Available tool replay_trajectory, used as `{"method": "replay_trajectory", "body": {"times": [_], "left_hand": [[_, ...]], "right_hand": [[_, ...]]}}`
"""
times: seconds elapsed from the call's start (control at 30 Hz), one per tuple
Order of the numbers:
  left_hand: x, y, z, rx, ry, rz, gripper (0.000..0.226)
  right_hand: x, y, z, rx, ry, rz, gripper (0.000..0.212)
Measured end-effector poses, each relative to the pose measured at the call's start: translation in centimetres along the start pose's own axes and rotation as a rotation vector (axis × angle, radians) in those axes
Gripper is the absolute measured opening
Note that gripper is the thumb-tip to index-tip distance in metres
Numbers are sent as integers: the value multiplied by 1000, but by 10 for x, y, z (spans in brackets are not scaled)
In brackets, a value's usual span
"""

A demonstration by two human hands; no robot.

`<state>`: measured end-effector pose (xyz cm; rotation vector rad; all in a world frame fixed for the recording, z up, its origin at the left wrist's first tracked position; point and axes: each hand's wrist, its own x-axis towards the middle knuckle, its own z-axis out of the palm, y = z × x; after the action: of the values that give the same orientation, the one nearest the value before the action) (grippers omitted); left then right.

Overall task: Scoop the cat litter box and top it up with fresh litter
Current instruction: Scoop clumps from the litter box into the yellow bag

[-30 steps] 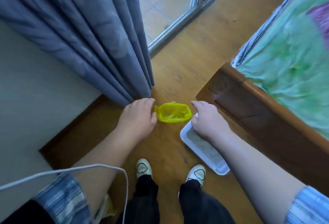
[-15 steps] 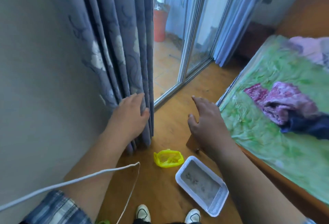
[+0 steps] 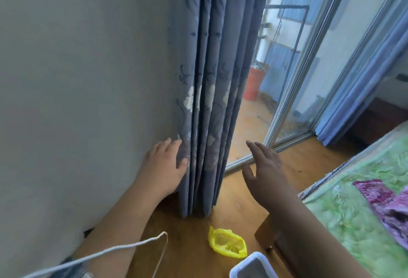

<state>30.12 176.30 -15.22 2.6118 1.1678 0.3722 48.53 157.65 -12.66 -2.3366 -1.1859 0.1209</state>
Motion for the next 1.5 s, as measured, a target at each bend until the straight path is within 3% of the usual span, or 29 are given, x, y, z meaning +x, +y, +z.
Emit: {"method": "replay_trajectory", "body": {"times": [0.33,0.8,1.17,1.4,1.5], "left_hand": [[-157,26,-31,74,148,-403,58],[-386,6,-70,122,288,-881,59],[-494,-79,-68,68,260,-1096,60],[-500,-165,-69,-11,176,-1081,58],[-488,-185,-57,-4,162,-995,54]], "right_hand": [[-45,-29,-21,64,-220,-427,59],[-173,-126,36,179,-480,-835,60],[-250,-236,121,135,-673,-982,59],[-260,-292,178,94,-723,-896,58],[-259,-293,208,82,-752,-827,57]]}}
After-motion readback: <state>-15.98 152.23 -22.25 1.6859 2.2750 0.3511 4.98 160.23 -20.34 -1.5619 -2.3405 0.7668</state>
